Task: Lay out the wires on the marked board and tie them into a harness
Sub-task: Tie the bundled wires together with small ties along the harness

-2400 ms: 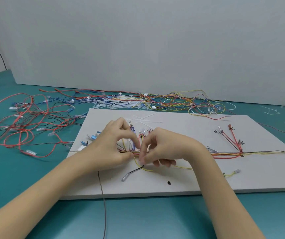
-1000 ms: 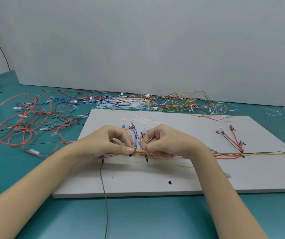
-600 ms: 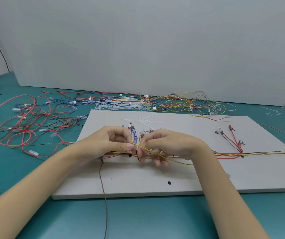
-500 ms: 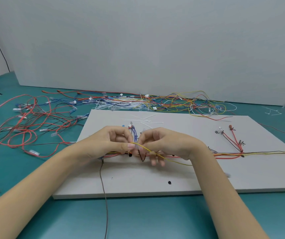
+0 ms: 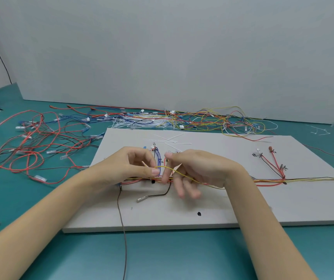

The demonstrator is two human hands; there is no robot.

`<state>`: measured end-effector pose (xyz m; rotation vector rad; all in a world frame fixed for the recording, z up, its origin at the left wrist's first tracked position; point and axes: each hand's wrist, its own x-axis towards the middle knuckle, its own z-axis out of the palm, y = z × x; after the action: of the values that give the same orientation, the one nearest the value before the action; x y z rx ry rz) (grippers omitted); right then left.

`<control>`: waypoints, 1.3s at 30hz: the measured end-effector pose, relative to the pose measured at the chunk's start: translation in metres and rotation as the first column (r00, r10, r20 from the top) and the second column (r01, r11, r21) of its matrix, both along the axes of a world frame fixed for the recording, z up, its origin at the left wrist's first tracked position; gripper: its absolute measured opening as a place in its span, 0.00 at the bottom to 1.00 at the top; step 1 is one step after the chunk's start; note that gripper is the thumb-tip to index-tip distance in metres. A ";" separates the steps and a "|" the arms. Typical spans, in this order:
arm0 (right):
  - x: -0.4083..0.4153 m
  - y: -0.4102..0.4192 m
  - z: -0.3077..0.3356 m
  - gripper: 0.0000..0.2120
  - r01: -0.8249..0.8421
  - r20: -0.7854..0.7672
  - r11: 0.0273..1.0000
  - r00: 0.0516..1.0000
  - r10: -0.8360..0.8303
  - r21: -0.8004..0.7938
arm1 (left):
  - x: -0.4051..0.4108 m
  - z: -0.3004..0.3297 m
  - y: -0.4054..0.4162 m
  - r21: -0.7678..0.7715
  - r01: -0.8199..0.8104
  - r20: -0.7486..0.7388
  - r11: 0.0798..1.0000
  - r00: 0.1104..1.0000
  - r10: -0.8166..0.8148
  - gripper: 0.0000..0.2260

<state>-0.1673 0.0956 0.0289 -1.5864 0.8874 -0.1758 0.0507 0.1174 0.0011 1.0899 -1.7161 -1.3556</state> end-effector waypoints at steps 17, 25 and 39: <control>-0.042 -0.007 0.010 0.03 0.124 -0.351 0.942 0.906 -0.236 -0.313 | 0.048 0.012 -0.013 -0.081 -0.014 0.439 0.997 0.897 0.049 0.05; -0.041 -0.006 0.007 0.04 0.169 -0.447 0.933 0.841 -0.304 -0.317 | 0.042 0.006 -0.010 -0.116 -0.012 0.538 0.993 0.840 0.073 0.09; -0.045 -0.008 -0.002 0.06 0.125 -0.391 0.788 0.815 -0.428 -0.603 | 0.033 0.002 -0.010 -0.228 -0.074 0.579 0.971 0.791 0.196 0.11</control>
<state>-0.2119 0.0875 0.0265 -2.0801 1.6190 -0.2505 0.0834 0.1071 0.0028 1.6083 -2.1041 -0.7582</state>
